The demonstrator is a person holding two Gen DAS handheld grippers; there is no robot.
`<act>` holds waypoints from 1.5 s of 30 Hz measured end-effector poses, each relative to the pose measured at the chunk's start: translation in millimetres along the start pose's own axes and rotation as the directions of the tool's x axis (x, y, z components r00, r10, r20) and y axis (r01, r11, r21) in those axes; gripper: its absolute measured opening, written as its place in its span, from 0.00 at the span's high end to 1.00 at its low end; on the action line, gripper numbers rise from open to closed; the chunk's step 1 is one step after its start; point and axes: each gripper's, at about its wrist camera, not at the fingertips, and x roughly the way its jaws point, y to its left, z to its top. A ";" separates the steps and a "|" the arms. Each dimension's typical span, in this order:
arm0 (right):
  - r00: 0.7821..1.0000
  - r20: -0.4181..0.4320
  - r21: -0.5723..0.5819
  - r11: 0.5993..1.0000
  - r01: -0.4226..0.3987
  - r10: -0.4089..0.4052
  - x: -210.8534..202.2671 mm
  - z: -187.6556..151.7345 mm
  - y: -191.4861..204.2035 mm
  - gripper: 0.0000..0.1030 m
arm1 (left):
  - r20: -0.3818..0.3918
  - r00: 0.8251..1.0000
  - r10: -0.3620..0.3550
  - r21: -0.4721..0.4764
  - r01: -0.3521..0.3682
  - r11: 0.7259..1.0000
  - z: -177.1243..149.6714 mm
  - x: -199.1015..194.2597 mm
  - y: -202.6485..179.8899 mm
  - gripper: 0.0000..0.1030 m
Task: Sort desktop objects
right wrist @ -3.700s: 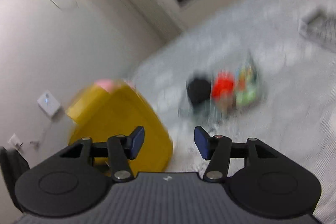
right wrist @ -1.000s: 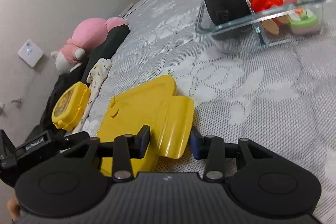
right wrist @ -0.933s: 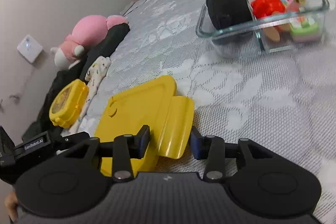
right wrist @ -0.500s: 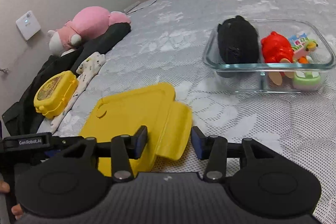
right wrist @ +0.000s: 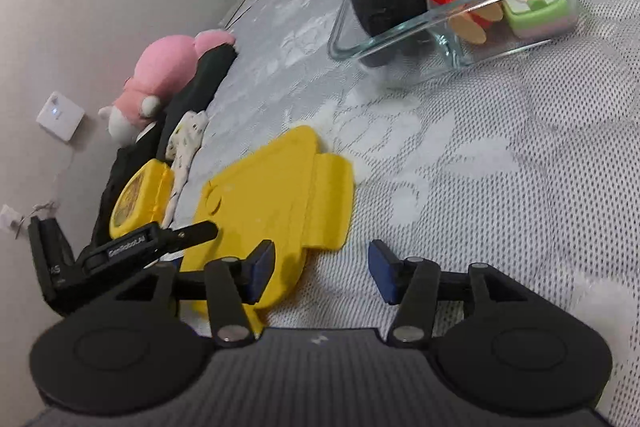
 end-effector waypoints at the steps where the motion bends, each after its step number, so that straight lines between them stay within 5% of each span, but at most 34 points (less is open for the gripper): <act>1: 1.000 0.006 0.001 1.000 0.009 -0.009 2.3 1.5 1.1 0.44 | 0.001 1.000 0.002 0.006 -0.002 1.000 0.5 0.6 -0.9 0.09; 9: 0.991 0.081 -0.111 0.988 0.112 -0.103 31.1 13.2 24.7 0.23 | 0.025 0.999 -0.019 0.012 0.019 1.000 1.7 4.6 1.3 0.09; 11: 0.984 0.107 -0.176 0.971 0.161 -0.144 37.5 10.6 36.5 0.29 | 0.043 0.999 -0.011 0.016 0.011 1.000 2.0 5.3 1.3 0.15; 12: 0.979 0.119 -0.220 0.957 0.189 -0.165 40.2 8.0 43.4 0.45 | 0.054 0.999 0.000 0.018 -0.001 1.000 1.8 5.0 1.3 0.17; 18: 0.979 0.128 -0.222 0.957 0.186 -0.161 27.7 8.8 40.4 0.55 | 0.071 0.997 -0.015 -0.041 0.018 0.999 3.2 -12.5 10.5 0.34; 31: 0.963 0.261 -0.203 0.971 0.127 -0.071 -53.4 34.9 20.7 0.57 | 0.121 0.987 -0.110 0.078 0.101 0.992 18.4 -50.8 -61.3 0.33; 38: 0.910 0.395 -0.139 0.971 0.195 -0.127 -85.1 75.4 -8.8 0.56 | 0.141 0.977 -0.157 0.202 0.127 0.971 52.9 -22.2 -143.7 0.29; 45: 0.833 0.487 -0.020 0.949 0.314 -0.265 -93.5 124.0 -55.7 0.54 | 0.111 0.976 -0.186 0.311 0.144 0.939 76.9 34.7 -225.3 0.24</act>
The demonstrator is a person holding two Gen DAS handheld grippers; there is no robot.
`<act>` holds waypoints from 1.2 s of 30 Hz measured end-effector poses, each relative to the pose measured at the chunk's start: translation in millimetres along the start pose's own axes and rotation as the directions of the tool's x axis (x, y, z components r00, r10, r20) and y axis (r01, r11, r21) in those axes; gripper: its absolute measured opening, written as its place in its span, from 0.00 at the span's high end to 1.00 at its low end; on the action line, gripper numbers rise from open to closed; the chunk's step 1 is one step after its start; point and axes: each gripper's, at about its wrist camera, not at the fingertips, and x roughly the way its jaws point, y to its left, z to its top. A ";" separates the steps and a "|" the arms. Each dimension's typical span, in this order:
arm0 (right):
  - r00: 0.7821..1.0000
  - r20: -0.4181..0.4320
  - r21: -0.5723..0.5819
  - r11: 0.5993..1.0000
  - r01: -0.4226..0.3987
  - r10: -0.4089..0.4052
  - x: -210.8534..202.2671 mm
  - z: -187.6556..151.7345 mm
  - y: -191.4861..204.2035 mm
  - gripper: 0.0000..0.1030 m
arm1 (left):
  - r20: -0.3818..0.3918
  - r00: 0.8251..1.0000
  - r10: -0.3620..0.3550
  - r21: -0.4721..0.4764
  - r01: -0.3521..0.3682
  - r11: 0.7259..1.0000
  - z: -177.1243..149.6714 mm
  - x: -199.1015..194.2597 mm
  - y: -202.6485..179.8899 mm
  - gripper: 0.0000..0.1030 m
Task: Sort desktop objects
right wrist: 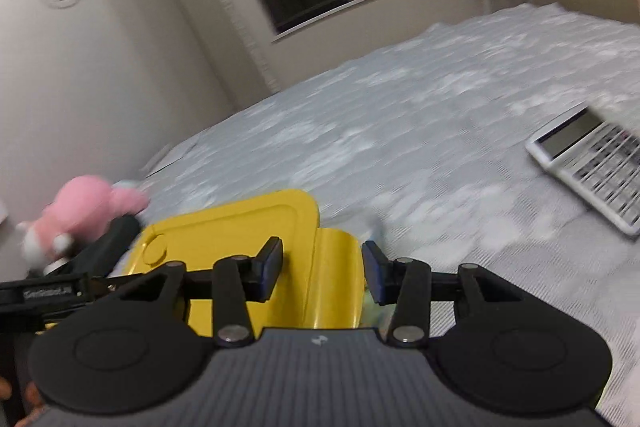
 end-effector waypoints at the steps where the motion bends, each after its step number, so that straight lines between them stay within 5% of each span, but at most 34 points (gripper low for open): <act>1: 1.000 0.003 0.011 1.000 0.020 -0.020 7.2 2.1 -6.1 0.54 | -0.007 1.000 0.004 0.006 -0.004 1.000 2.1 10.6 -5.4 0.24; 6: 0.997 -0.033 0.057 0.996 0.068 -0.066 40.1 -2.2 -30.8 0.54 | -0.079 0.997 -0.006 -0.047 0.002 0.999 -3.4 49.0 -6.9 0.23; 15: 0.999 -0.016 0.024 0.998 0.049 -0.049 54.3 -5.6 -26.7 0.51 | -0.046 0.999 0.012 -0.034 -0.014 0.999 -12.8 48.7 -4.2 0.15; 22: 0.996 0.013 -0.176 0.981 0.084 -0.083 50.9 -9.3 -7.3 0.53 | -0.125 0.987 -0.102 -0.116 0.088 0.989 -15.8 55.3 8.7 0.10; 24: 0.998 0.007 -0.178 0.982 0.059 -0.058 39.1 -6.6 -6.3 0.52 | -0.103 0.990 -0.100 -0.150 0.084 0.985 -10.3 39.9 16.3 0.24; 27: 0.997 0.077 -0.159 0.987 0.038 -0.026 13.8 -4.2 -5.6 0.42 | 0.014 0.996 -0.093 -0.200 0.093 0.975 -2.7 4.4 27.6 0.22; 30: 0.993 0.116 -0.161 0.986 0.041 -0.023 1.2 -4.0 1.3 0.41 | 0.082 0.994 -0.078 -0.162 0.090 0.983 0.6 -17.1 21.0 0.22; 36: 0.998 0.040 -0.323 0.945 0.059 -0.049 0.4 -1.7 34.4 0.43 | 0.041 0.999 -0.023 -0.073 0.026 0.997 2.6 -5.8 -3.4 0.21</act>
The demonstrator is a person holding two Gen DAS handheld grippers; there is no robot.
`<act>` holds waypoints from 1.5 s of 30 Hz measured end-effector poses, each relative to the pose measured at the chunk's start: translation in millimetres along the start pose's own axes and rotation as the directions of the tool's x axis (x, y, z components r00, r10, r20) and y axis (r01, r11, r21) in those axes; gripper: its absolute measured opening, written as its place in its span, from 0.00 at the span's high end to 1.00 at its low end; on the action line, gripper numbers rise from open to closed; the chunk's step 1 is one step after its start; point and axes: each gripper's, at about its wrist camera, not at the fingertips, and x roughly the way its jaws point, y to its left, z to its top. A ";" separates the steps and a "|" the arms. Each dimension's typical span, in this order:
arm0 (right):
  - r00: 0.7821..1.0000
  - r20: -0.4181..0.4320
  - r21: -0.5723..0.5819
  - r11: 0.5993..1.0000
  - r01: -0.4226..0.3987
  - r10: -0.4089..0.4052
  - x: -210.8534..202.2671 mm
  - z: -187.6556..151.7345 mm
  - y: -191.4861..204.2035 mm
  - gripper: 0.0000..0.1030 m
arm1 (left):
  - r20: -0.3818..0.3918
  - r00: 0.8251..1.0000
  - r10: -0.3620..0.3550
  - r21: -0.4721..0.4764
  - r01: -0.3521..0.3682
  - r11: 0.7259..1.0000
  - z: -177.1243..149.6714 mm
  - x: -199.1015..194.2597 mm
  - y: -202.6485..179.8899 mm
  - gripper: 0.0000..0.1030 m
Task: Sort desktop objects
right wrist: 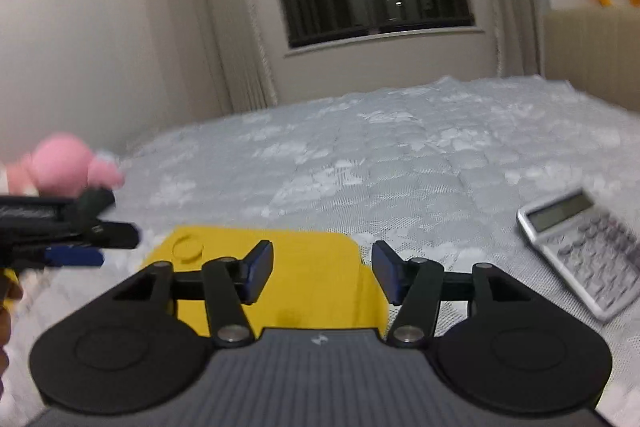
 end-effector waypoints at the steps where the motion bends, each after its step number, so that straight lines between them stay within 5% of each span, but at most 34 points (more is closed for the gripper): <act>1: 0.999 -0.049 -0.073 0.997 -0.004 0.000 5.6 7.2 6.0 0.47 | -0.015 1.000 0.007 0.014 -0.007 1.000 1.1 1.7 -2.6 0.21; 2: 0.993 -0.117 -0.159 0.987 -0.013 -0.005 11.0 14.1 11.3 0.51 | -0.005 1.000 0.024 0.034 -0.024 0.999 1.9 -2.7 -3.5 0.19; 3: 0.983 -0.181 -0.246 0.969 -0.022 -0.024 11.3 20.2 14.3 0.67 | 0.010 0.999 0.043 0.055 -0.043 0.998 2.7 -8.4 -4.1 0.15; 6: 0.985 -0.167 -0.238 0.971 0.000 -0.041 -5.3 35.0 3.5 0.50 | 0.069 0.995 0.065 0.057 -0.069 0.996 7.5 -17.5 -4.1 0.09; 11: 0.981 -0.191 -0.257 0.966 -0.004 -0.047 -11.8 63.2 8.3 0.52 | 0.028 0.999 0.041 0.051 -0.042 0.998 8.6 -5.2 -7.6 0.10; 14: 0.992 -0.114 -0.243 0.970 0.020 -0.049 -13.7 64.7 10.7 0.53 | 0.008 0.999 0.031 0.051 -0.032 0.998 7.0 2.1 -10.5 0.15; 17: 0.987 -0.158 -0.210 0.978 -0.013 -0.021 8.7 52.6 14.5 0.80 | -0.048 0.999 -0.017 0.029 0.018 0.999 4.6 10.2 -11.4 0.34; 21: 0.983 -0.183 -0.204 0.979 -0.026 -0.012 32.0 33.1 22.9 0.80 | -0.078 0.996 -0.050 -0.006 0.050 0.999 -2.6 19.6 -8.6 0.39; 32: 0.985 -0.175 -0.185 0.982 -0.034 0.001 56.3 1.2 28.2 0.78 | -0.056 0.998 0.001 0.057 0.002 0.998 -14.9 28.9 -20.4 0.36; 37: 0.985 -0.174 -0.215 0.976 -0.027 -0.011 58.5 -3.9 27.2 0.78 | -0.108 0.989 -0.104 0.019 0.107 0.994 -22.5 30.6 -26.2 0.38; 45: 0.987 -0.160 -0.209 0.978 -0.026 -0.008 63.4 -3.0 15.2 0.76 | -0.082 0.993 -0.088 0.016 0.090 0.996 -19.2 23.4 -27.3 0.39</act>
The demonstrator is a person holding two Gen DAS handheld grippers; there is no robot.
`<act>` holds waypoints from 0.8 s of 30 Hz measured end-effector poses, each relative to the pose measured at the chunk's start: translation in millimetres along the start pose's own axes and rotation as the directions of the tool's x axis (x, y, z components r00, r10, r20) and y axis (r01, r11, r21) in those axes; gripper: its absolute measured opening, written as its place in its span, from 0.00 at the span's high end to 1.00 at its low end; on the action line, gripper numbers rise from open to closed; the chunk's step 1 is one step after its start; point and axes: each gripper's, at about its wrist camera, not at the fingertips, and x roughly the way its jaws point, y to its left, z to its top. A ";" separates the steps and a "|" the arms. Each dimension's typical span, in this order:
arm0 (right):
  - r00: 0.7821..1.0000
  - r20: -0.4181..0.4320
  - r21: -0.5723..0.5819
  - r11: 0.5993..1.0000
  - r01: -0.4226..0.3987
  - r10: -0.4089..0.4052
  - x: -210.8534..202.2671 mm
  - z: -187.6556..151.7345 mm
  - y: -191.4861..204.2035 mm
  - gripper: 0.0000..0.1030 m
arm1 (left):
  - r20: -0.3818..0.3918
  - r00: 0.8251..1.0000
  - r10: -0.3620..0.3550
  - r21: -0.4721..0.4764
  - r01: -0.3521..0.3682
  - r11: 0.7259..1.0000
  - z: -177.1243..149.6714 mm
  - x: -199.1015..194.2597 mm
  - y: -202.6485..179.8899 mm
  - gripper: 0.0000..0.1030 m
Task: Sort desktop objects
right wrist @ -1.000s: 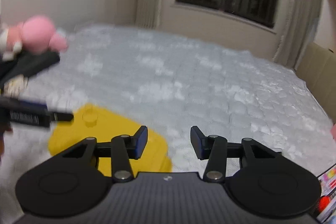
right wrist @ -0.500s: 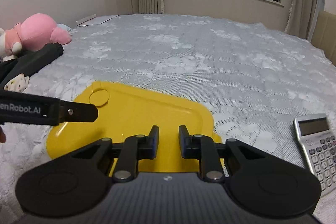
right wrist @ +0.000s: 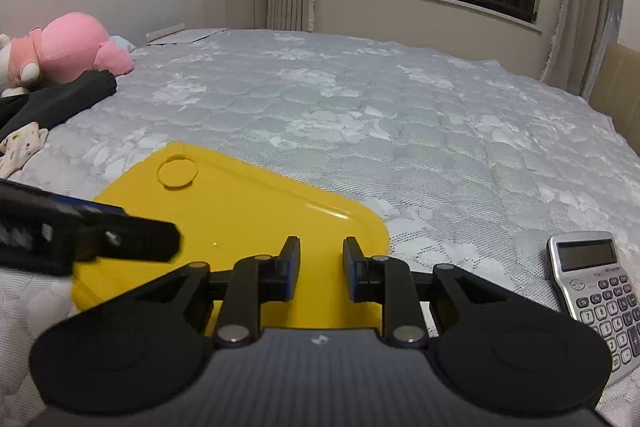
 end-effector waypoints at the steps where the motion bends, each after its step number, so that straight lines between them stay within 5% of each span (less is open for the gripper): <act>1: 1.000 0.009 -0.005 1.000 0.003 -0.003 1.2 -0.4 -1.1 0.76 | 0.018 1.000 0.010 -0.009 -0.010 1.000 2.0 -2.5 3.3 0.39; 4: 0.999 0.030 -0.018 0.999 0.037 -0.037 7.0 0.5 -3.2 0.75 | 0.070 0.997 0.043 -0.049 -0.040 0.998 8.9 -10.1 15.9 0.39; 12: 1.000 0.006 0.187 0.982 0.003 -0.004 10.3 5.2 -39.7 0.68 | 0.036 0.998 0.061 -0.063 -0.058 0.996 6.4 -7.3 23.9 0.39; 17: 0.997 0.026 0.260 0.964 0.059 -0.068 -10.8 -5.0 -56.8 0.60 | 0.015 0.998 0.068 -0.073 -0.067 0.995 2.8 -4.5 25.2 0.37; 24: 0.999 -0.005 0.297 0.954 -0.047 0.051 -17.9 -8.3 -55.6 0.60 | 0.014 0.997 0.077 -0.066 -0.076 0.995 -2.5 -3.8 21.2 0.29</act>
